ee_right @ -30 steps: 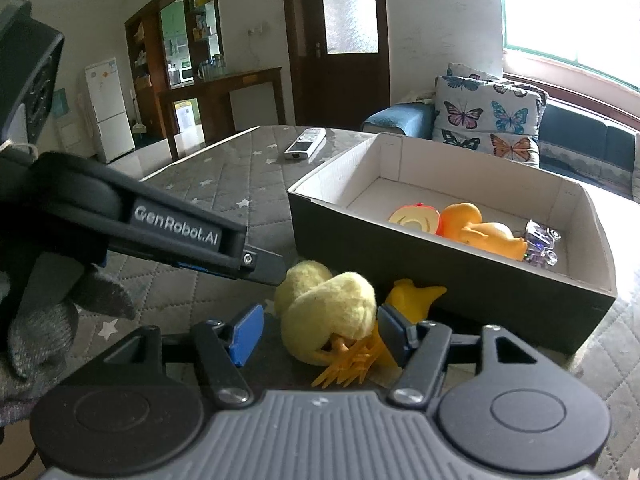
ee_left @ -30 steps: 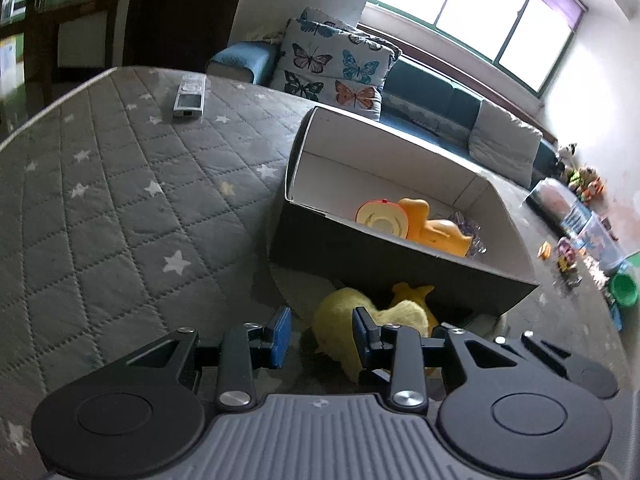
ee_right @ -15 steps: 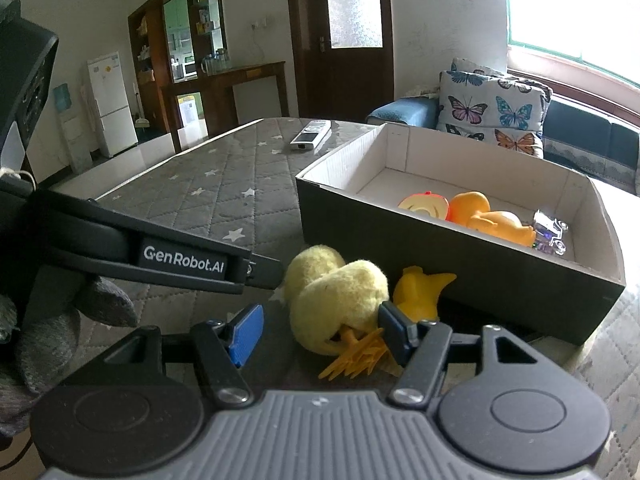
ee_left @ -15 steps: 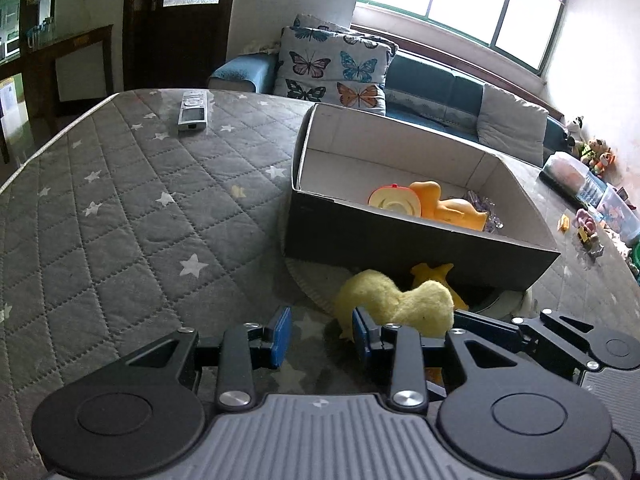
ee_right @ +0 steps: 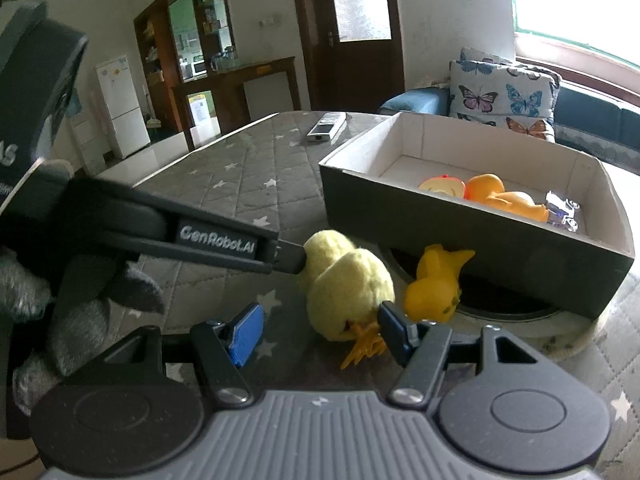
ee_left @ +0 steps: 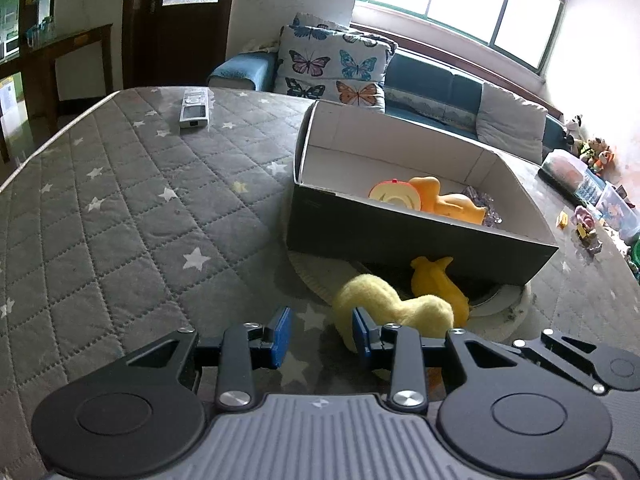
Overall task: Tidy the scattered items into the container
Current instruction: 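Position the open right gripper around the yellow plush duck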
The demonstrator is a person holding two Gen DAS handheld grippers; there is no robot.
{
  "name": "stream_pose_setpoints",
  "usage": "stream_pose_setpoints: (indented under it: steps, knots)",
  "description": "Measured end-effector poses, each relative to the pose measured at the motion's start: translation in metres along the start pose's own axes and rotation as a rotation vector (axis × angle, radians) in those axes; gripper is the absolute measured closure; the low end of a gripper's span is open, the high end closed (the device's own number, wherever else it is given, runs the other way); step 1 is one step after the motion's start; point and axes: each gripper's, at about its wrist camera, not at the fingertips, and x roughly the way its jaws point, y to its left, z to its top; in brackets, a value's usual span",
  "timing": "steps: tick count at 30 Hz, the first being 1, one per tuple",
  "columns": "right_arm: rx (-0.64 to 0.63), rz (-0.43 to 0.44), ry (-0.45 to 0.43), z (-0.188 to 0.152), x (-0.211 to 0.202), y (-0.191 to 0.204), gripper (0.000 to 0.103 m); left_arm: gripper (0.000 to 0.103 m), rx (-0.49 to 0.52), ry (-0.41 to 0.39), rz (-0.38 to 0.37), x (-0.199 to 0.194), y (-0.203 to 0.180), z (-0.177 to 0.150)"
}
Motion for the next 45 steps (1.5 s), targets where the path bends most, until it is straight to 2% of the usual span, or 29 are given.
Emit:
stream_pose_setpoints:
  steps: [8,17,32,39,45]
  knots:
    - [0.005,-0.026,-0.021,0.0,-0.002,0.0,0.038,0.066,-0.016,0.0,-0.022,-0.001,0.001,0.005]
    - [0.006,-0.041,-0.022,0.008,0.005,-0.007,0.038,0.066,0.001,0.033,0.003,0.008,-0.001,-0.001]
    - [-0.02,-0.059,-0.027,0.011,0.008,-0.007,0.038,0.066,0.019,0.036,0.039,0.012,0.001,-0.002]
    - [-0.047,-0.053,-0.021,0.014,0.013,-0.007,0.031,0.066,0.009,0.034,0.041,0.012,0.005,0.001]
    - [-0.068,-0.073,-0.028,0.015,0.015,-0.004,0.031,0.066,-0.026,0.035,0.02,0.012,0.011,0.006]
